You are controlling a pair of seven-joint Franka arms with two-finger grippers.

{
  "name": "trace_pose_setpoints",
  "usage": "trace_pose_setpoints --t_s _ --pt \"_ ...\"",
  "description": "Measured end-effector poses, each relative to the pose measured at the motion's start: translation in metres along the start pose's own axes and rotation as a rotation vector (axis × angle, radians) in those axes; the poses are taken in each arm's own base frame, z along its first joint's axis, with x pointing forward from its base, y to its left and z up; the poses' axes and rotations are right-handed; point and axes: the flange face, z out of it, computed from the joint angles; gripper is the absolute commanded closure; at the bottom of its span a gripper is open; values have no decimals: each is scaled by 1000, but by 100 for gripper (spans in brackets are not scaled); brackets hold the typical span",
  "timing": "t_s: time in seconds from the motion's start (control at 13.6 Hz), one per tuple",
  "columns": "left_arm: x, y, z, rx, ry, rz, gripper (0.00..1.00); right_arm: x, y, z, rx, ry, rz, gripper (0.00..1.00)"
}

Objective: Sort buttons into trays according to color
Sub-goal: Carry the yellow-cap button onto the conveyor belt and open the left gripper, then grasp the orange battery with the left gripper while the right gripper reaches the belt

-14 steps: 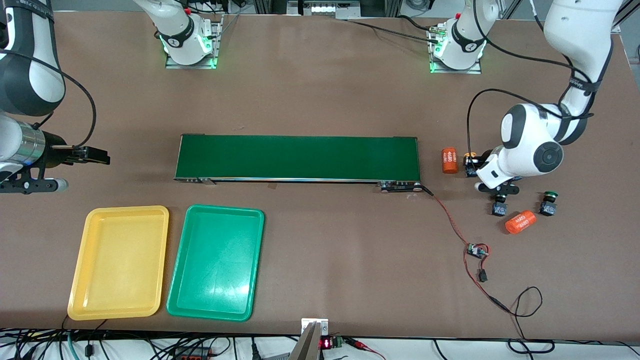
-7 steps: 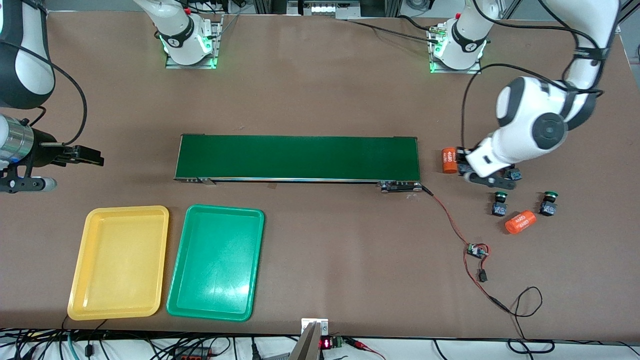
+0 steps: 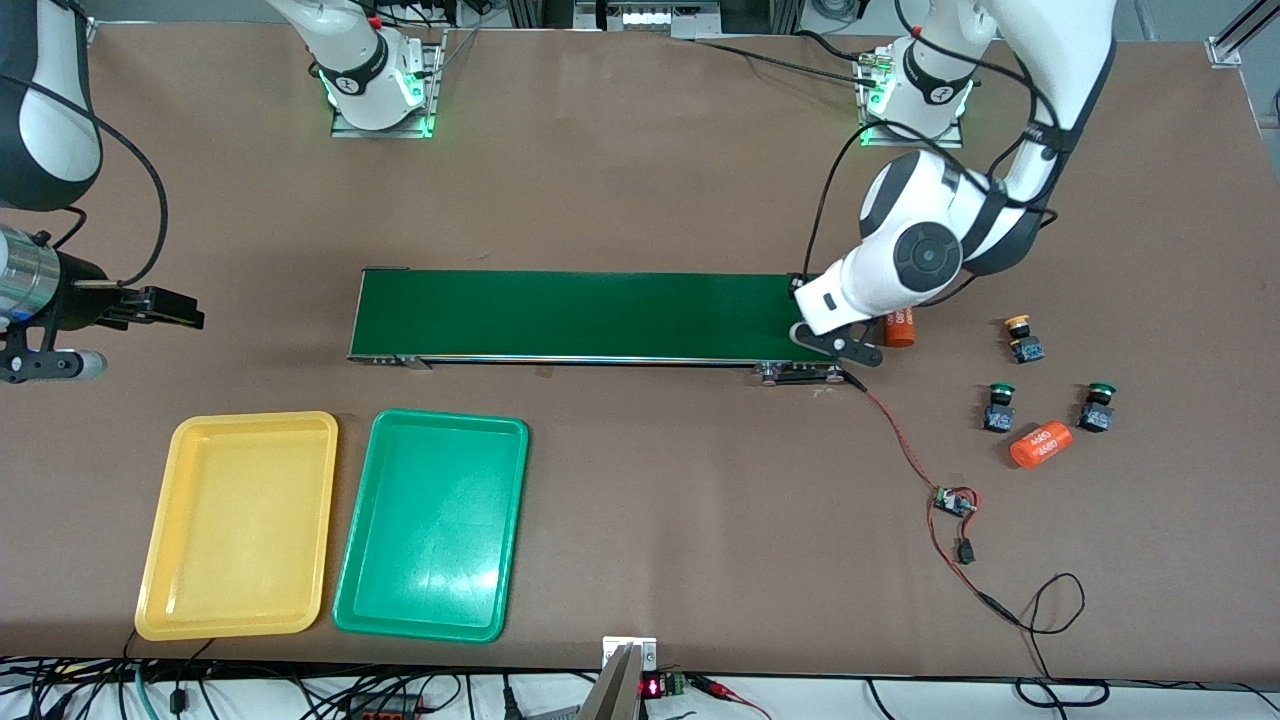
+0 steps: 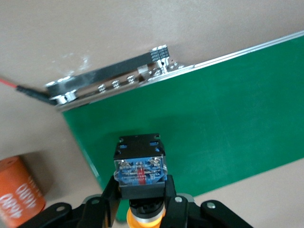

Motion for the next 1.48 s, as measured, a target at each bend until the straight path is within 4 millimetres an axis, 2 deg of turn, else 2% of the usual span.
trace_pose_setpoints --t_s 0.07,0.22,0.37,0.44,0.59,0.66,0.74,0.81,0.89,0.96,1.03,1.11,1.33,1.48 --pt "4 1 10 -15 -6 -5 85 -1 0 -4 0 3 0 0" --pt "10 8 27 -42 -13 -11 0 -4 0 -11 -1 6 0 0" --pt "16 10 32 -56 19 -15 0 -10 9 -16 6 -13 1 0" --pt "20 11 25 -58 46 -15 0 -13 18 -19 22 -15 4 0" --pt "27 10 -13 -61 118 -21 0 -15 28 -30 39 0 7 0" --pt "26 1 -36 -58 144 -37 0 -15 27 -32 42 1 4 0" --pt "22 -20 -59 -55 156 -71 0 -15 26 -31 43 -4 2 0" --pt "16 -52 -77 -55 156 -105 0 -16 26 -31 44 -12 3 0" --pt "10 -88 -86 -57 150 -118 0 -17 26 -31 45 -19 4 0" --pt "4 -119 -85 -62 135 -114 0 -18 26 -31 46 -28 3 0" --pt "-3 -143 -75 -69 113 -113 0 -19 26 -31 47 -35 3 0" --pt "-11 -157 -61 -73 84 -115 0 -20 26 -30 48 -41 3 0" --pt "-31 -169 -18 -19 -10 -84 0 -19 20 -28 49 -48 -7 0" --pt "-41 -171 0 -14 -42 -84 0 -17 2 -29 45 -48 -36 0"
